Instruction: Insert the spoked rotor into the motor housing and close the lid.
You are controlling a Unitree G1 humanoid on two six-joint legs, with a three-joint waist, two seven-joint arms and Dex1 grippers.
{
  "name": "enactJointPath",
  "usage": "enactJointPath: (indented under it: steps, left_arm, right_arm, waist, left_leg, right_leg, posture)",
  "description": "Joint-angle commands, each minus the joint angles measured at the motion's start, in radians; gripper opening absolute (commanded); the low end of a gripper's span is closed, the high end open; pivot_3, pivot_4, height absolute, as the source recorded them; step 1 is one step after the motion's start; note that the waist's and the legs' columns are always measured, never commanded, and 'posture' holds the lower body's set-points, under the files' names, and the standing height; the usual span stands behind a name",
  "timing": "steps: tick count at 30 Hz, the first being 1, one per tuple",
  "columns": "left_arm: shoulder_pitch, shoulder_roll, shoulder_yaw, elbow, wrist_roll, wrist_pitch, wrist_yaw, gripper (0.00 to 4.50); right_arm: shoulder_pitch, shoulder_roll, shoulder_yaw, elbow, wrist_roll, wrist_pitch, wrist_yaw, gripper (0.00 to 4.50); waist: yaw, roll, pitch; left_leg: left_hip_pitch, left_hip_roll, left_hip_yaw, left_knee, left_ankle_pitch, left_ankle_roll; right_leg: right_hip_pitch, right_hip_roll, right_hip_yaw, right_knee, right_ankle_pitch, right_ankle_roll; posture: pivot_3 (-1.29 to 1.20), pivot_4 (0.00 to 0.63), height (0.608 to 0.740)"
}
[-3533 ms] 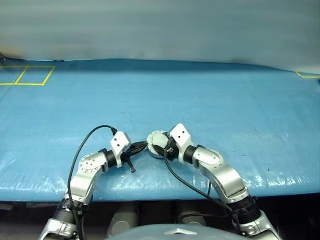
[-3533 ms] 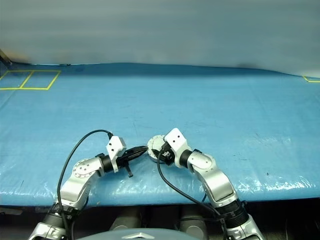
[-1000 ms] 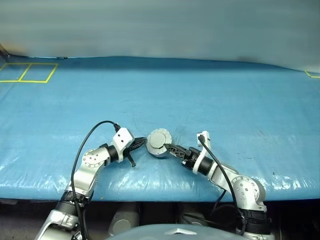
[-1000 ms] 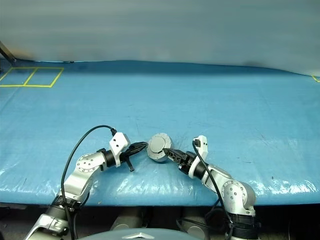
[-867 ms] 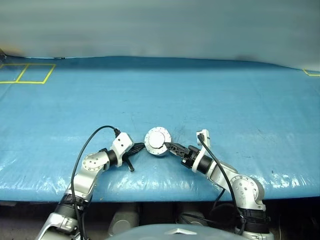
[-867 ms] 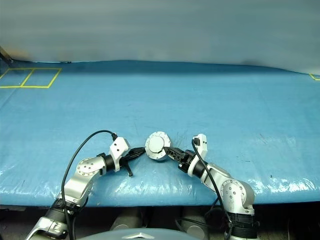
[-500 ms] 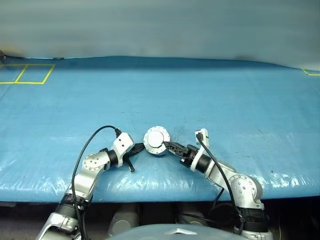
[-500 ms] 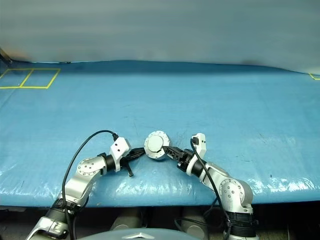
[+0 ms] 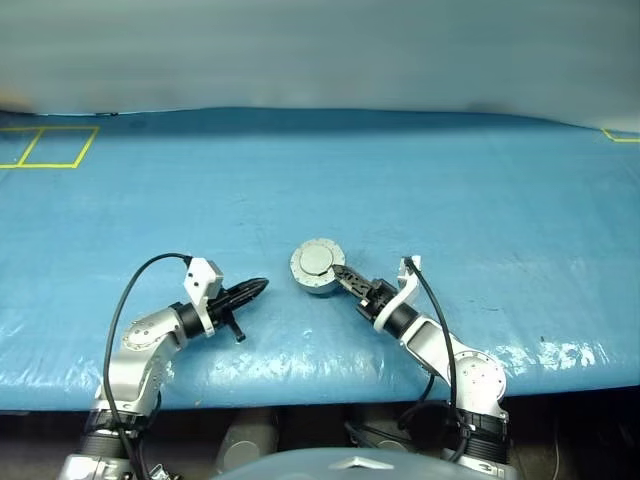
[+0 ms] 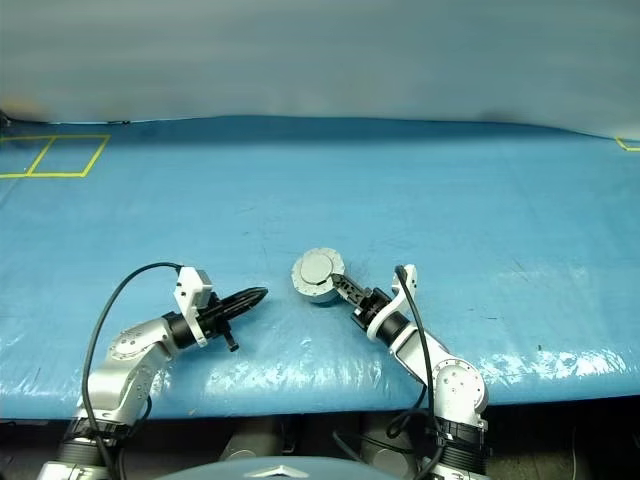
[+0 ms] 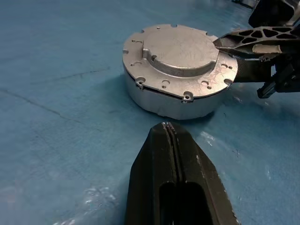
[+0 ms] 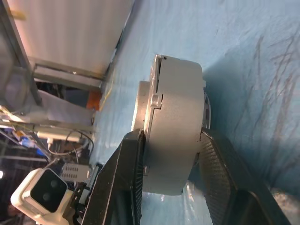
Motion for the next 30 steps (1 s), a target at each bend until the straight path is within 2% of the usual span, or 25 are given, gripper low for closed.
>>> enactJointPath:
  steps: [1, 8, 12, 15, 17, 19, 22, 25, 30]
  left_arm:
    - [0.009, -0.004, 0.027, -0.054, -0.033, 0.01, 0.011, 0.0]
    - [0.004, -0.094, 0.065, -0.117, -0.14, 0.052, 0.066, 0.0]
    - [0.013, -0.107, 0.059, -0.154, -0.176, 0.078, 0.063, 1.2]
    - [0.025, -0.102, 0.062, -0.192, -0.239, 0.131, 0.042, 2.25]
    - [0.029, -0.128, 0.119, -0.23, -0.426, 0.231, 0.053, 2.9]
    - [0.031, -0.147, 0.161, -0.249, -0.55, 0.296, 0.076, 3.55]
    - [0.061, -0.131, 0.132, -0.269, -0.522, 0.319, 0.073, 4.47]
    - [0.064, -0.2, 0.156, -0.274, -0.633, 0.364, 0.141, 4.47]
    - [0.066, -0.272, 0.142, -0.251, -0.721, 0.441, 0.213, 4.47]
  right_arm:
    - [-0.04, 0.053, -0.006, -0.059, 0.117, -0.034, 0.016, 1.35]
    - [-0.102, 0.073, 0.034, -0.113, 0.253, -0.077, -0.013, 1.35]
    - [-0.123, 0.057, 0.062, -0.124, 0.3, -0.096, -0.044, 1.35]
    - [-0.134, 0.047, 0.084, -0.131, 0.33, -0.11, -0.06, 1.35]
    - [-0.139, 0.044, 0.092, -0.136, 0.348, -0.117, -0.07, 1.35]
    - [-0.142, 0.04, 0.098, -0.138, 0.365, -0.123, -0.076, 1.35]
    - [-0.151, 0.027, 0.112, -0.146, 0.392, -0.131, -0.085, 1.35]
    - [-0.159, 0.016, 0.13, -0.158, 0.409, -0.127, -0.094, 1.35]
    - [-0.17, -0.001, 0.149, -0.165, 0.419, -0.123, -0.102, 1.35]
  waist:
    - [-0.003, 0.0, 0.001]
    - [-0.012, 0.0, 0.003]
    - [-0.014, -0.001, 0.004]
    - [-0.018, -0.001, 0.004]
    - [-0.019, -0.002, 0.004]
    - [-0.02, -0.002, 0.005]
    - [-0.021, -0.002, 0.005]
    - [-0.02, -0.002, 0.005]
    - [-0.021, -0.003, 0.006]
  left_leg:
    - [0.0, 0.0, 0.001, 0.0, 0.0, 0.0]
    - [0.0, 0.001, 0.002, 0.002, 0.0, 0.0]
    - [0.001, 0.002, 0.002, 0.002, 0.0, 0.0]
    - [0.002, 0.001, 0.003, 0.002, 0.0, 0.0]
    - [0.002, 0.001, 0.004, 0.003, 0.0, 0.0]
    - [0.002, 0.002, 0.004, 0.004, 0.0, 0.0]
    - [0.003, 0.002, 0.005, 0.005, 0.0, 0.0]
    - [0.004, 0.002, 0.007, 0.005, 0.0, 0.0]
    - [0.004, 0.002, 0.008, 0.006, 0.0, 0.0]
  right_leg:
    - [0.0, 0.0, 0.0, 0.0, 0.0, 0.0]
    - [0.0, 0.002, 0.002, 0.002, 0.001, 0.001]
    - [0.0, 0.003, 0.004, 0.005, 0.001, 0.001]
    - [-0.001, 0.004, 0.005, 0.007, 0.0, 0.0]
    - [-0.002, 0.004, 0.007, 0.008, 0.0, 0.0]
    - [-0.002, 0.004, 0.008, 0.01, 0.0, 0.0]
    - [-0.002, 0.005, 0.008, 0.011, 0.0, 0.0]
    - [-0.002, 0.005, 0.011, 0.012, 0.0, 0.0]
    - [-0.002, 0.006, 0.012, 0.012, 0.0, 0.0]
  posture:
    - [0.0, 0.15, 0.74]
    - [0.0, 0.15, 0.74]
    - [0.0, 0.15, 0.74]
    - [0.0, 0.15, 0.74]
    - [0.0, 0.15, 0.74]
    - [0.0, 0.15, 0.74]
    - [0.0, 0.15, 0.74]
    - [0.0, 0.15, 0.74]
    - [0.0, 0.15, 0.74]
